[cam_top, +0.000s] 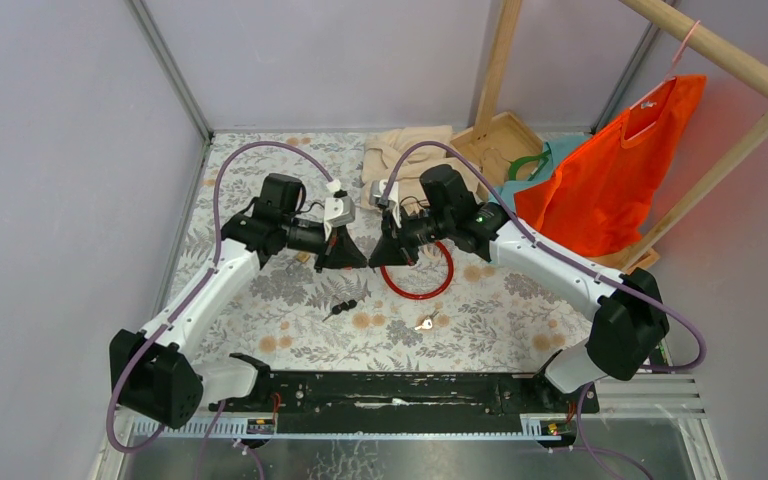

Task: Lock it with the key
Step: Place the key at the center of the board.

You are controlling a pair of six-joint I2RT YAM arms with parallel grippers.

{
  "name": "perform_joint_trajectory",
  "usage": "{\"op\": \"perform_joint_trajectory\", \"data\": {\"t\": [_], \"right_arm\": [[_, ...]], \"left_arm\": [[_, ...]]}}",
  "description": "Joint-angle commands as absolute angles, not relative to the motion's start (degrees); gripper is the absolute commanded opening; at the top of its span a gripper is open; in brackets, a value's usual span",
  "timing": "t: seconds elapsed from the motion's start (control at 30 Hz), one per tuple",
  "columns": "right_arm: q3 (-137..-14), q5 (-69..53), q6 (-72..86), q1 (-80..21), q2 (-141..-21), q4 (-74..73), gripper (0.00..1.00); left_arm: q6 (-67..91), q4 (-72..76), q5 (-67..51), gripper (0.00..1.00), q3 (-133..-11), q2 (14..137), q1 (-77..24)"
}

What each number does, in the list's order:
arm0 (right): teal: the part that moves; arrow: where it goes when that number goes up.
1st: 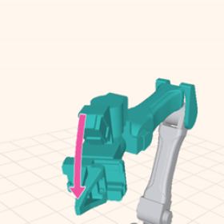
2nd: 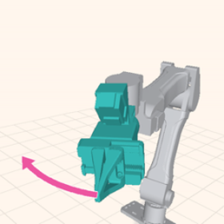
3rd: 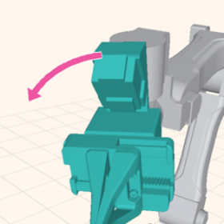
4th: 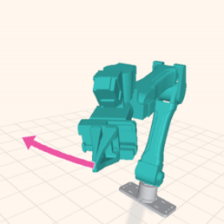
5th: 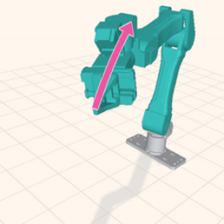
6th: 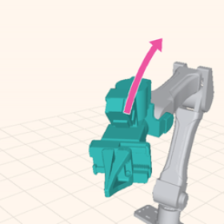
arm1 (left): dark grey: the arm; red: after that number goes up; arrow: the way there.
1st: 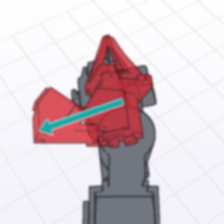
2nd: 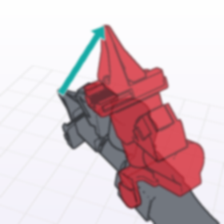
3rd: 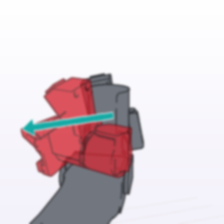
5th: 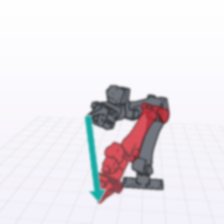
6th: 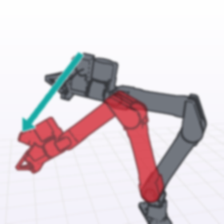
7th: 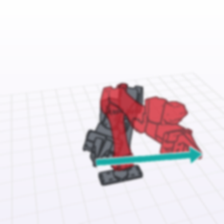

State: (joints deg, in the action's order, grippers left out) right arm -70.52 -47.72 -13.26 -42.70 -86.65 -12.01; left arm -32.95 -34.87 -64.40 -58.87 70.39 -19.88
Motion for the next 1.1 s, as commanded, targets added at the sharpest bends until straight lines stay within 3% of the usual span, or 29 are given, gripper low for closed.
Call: {"op": "perform_joint_trajectory", "data": {"t": [0.0,0.2,0.33,0.63,1.07], "right_arm": [[-70.3,-48.4,-12.9,-43.0,-85.7,-10.8,0.13],[-67.8,-42.8,-15.5,-42.9,-83.4,-10.6,0.52],[-65.9,-39.8,-18.1,-42.8,-81.4,-11.0,0.67],[-62.6,-37.3,-21.0,-40.8,-78.1,-10.5,0.71],[-60.3,-41.3,-18.8,-35.8,-77.2,-8.2,0.71]], "left_arm": [[-32.9,-35.0,-64.3,0.00,-61.3,70.6,-20.2],[-32.2,-38.4,-56.9,0.00,-62.5,70.8,-20.1],[-37.6,-46.0,-50.2,0.00,-64.7,72.2,-18.4],[-48.3,-61.0,-31.8,0.00,-61.4,75.0,-8.0],[-46.5,-53.4,-21.5,0.00,-49.4,80.9,-5.5]]}}
